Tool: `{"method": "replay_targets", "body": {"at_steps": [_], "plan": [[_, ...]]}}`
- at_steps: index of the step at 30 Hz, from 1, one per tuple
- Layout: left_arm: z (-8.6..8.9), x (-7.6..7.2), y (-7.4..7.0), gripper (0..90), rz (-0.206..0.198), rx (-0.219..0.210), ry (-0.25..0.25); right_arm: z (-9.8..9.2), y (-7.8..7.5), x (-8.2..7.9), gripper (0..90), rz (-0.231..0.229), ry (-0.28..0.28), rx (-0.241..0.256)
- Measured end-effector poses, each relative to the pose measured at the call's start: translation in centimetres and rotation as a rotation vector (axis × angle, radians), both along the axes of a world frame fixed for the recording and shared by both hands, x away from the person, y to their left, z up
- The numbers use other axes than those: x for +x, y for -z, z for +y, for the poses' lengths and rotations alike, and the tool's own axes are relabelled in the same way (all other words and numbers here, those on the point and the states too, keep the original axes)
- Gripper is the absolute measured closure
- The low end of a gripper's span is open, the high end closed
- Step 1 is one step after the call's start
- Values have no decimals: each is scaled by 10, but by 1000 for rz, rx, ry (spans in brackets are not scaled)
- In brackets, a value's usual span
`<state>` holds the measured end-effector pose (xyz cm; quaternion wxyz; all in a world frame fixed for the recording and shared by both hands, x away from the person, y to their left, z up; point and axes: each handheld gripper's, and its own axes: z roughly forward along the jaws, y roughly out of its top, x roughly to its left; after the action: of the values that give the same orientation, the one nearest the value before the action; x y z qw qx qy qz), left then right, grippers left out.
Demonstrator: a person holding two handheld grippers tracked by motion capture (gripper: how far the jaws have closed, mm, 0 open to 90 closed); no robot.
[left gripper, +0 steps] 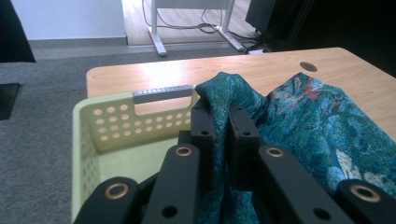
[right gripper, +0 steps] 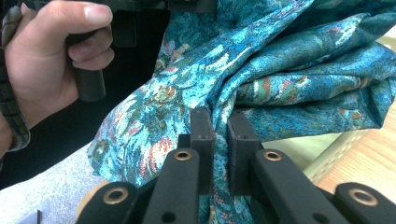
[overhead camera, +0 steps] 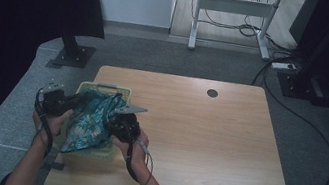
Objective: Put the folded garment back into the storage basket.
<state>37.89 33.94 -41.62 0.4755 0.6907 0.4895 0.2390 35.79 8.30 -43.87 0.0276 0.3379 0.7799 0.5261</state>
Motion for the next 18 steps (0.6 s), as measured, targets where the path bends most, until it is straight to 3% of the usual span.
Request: {"method": "replay_targets", "body": {"at_steps": [9, 18], "plan": [[-2, 6, 2, 826, -3, -9, 10, 0, 5, 7, 822, 4, 18, -5], [15, 4, 0, 826, -14, -16, -21, 11, 6, 11, 822, 5, 28, -9]]}}
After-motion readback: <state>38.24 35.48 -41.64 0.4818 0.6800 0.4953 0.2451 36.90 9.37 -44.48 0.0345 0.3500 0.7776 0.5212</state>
